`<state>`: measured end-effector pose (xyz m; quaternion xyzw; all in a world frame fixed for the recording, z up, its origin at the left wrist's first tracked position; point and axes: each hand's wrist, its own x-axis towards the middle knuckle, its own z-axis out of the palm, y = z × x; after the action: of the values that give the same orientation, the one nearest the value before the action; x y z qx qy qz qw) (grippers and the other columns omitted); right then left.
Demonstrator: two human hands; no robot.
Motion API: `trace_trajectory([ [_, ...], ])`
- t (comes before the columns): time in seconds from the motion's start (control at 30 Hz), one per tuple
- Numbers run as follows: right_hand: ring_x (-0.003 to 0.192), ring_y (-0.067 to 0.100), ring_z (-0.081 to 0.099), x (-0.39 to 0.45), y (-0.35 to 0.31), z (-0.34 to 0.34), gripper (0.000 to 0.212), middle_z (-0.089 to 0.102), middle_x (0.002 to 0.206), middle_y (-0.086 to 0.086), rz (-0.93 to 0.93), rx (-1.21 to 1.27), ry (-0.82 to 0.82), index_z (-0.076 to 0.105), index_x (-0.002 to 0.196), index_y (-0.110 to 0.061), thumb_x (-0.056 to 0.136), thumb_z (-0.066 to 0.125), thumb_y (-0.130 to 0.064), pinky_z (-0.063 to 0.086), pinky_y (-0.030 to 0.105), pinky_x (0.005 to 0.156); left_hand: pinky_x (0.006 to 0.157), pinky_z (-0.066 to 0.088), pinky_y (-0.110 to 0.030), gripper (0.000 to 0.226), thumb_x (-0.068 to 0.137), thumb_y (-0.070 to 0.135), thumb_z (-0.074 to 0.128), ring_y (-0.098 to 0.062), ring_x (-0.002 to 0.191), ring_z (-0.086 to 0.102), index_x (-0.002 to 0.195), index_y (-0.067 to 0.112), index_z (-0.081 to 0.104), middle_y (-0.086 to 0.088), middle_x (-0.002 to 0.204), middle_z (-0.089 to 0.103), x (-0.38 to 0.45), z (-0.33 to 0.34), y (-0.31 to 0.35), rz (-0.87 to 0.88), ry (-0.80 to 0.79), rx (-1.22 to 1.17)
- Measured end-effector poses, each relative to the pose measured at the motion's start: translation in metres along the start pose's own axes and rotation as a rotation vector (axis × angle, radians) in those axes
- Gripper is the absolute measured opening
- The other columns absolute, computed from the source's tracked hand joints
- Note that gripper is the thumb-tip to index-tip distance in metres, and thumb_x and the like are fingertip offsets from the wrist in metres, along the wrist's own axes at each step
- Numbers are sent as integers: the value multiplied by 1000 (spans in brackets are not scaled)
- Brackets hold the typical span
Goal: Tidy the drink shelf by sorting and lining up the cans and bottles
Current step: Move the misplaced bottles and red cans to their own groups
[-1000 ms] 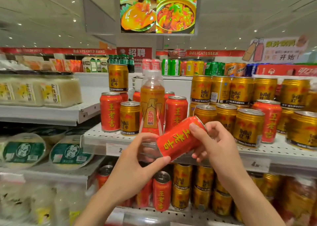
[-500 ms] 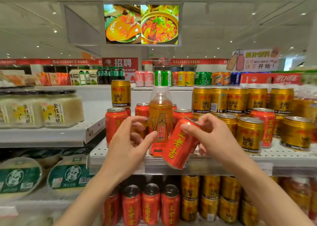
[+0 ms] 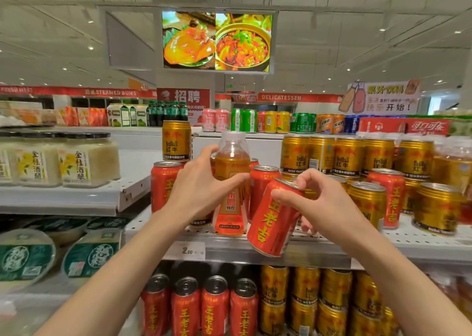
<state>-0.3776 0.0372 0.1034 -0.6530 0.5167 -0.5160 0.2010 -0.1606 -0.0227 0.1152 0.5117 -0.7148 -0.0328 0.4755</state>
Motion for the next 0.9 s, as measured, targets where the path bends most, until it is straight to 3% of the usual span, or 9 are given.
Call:
trace_trajectory([
  [0.1, 42, -4, 57, 0, -2, -3, 42, 70, 101, -1, -20, 9, -9, 46, 89, -16, 82, 78, -43, 45, 16, 45, 94, 51, -30, 80, 74, 61, 76, -7, 111, 57, 142, 30, 48, 8, 131, 64, -6, 3, -4, -27, 63, -155],
  [0.27, 44, 3, 59, 2, -9, -4, 42, 68, 104, -5, -105, 10, -26, 48, 96, -12, 83, 78, -37, 45, 16, 43, 99, 52, -39, 86, 65, 69, 70, -9, 118, 58, 139, 30, 50, 11, 131, 62, -22, -11, -8, -11, 80, -241],
  [0.33, 58, 6, 65, 7, -12, 1, 38, 65, 110, -5, -131, -9, -37, 49, 97, -16, 83, 78, -36, 46, 15, 44, 94, 55, -38, 87, 61, 70, 68, -8, 112, 61, 136, 30, 51, 12, 125, 64, -28, -23, -10, -12, 72, -277],
  [0.43, 87, 10, 67, 18, -19, 15, 35, 60, 114, -8, -172, -90, -51, 50, 97, -27, 82, 78, -42, 53, 17, 49, 80, 59, -30, 81, 58, 69, 69, 0, 100, 65, 130, 36, 51, 19, 114, 64, -38, -40, -21, -37, 78, -325],
  [0.53, 88, 11, 70, 26, -25, 34, 39, 61, 106, -14, -232, -169, -91, 49, 100, -29, 80, 76, -49, 63, 28, 61, 67, 58, -20, 84, 59, 67, 71, 1, 93, 69, 133, 33, 52, 19, 113, 66, -45, -52, -32, -53, 82, -340],
  [0.6, 86, 13, 70, 30, -27, 49, 43, 62, 100, -14, -283, -262, -105, 49, 104, -27, 80, 73, -54, 65, 35, 69, 61, 56, -14, 81, 59, 65, 72, 10, 90, 67, 132, 34, 52, 21, 109, 64, -50, -58, -37, -55, 84, -349],
  [0.73, 88, 14, 65, 41, -22, 72, 43, 63, 104, -6, -345, -450, -54, 46, 111, -28, 86, 68, -56, 62, 33, 77, 56, 50, -5, 76, 61, 61, 72, 28, 84, 57, 129, 37, 49, 26, 108, 58, -55, -64, -43, -53, 84, -356],
  [0.83, 85, 10, 58, 47, -18, 79, 38, 69, 115, -1, -391, -530, 13, 53, 120, -25, 92, 66, -47, 52, 27, 77, 57, 52, -8, 75, 60, 62, 72, 22, 87, 61, 127, 40, 48, 27, 107, 58, -57, -65, -46, -72, 81, -375],
  [0.9, 84, 7, 54, 47, -14, 82, 37, 67, 121, -2, -419, -536, 27, 56, 125, -22, 95, 66, -40, 46, 23, 78, 58, 57, -16, 73, 60, 62, 72, 6, 91, 68, 126, 42, 47, 26, 107, 58, -59, -66, -45, -82, 75, -379],
])
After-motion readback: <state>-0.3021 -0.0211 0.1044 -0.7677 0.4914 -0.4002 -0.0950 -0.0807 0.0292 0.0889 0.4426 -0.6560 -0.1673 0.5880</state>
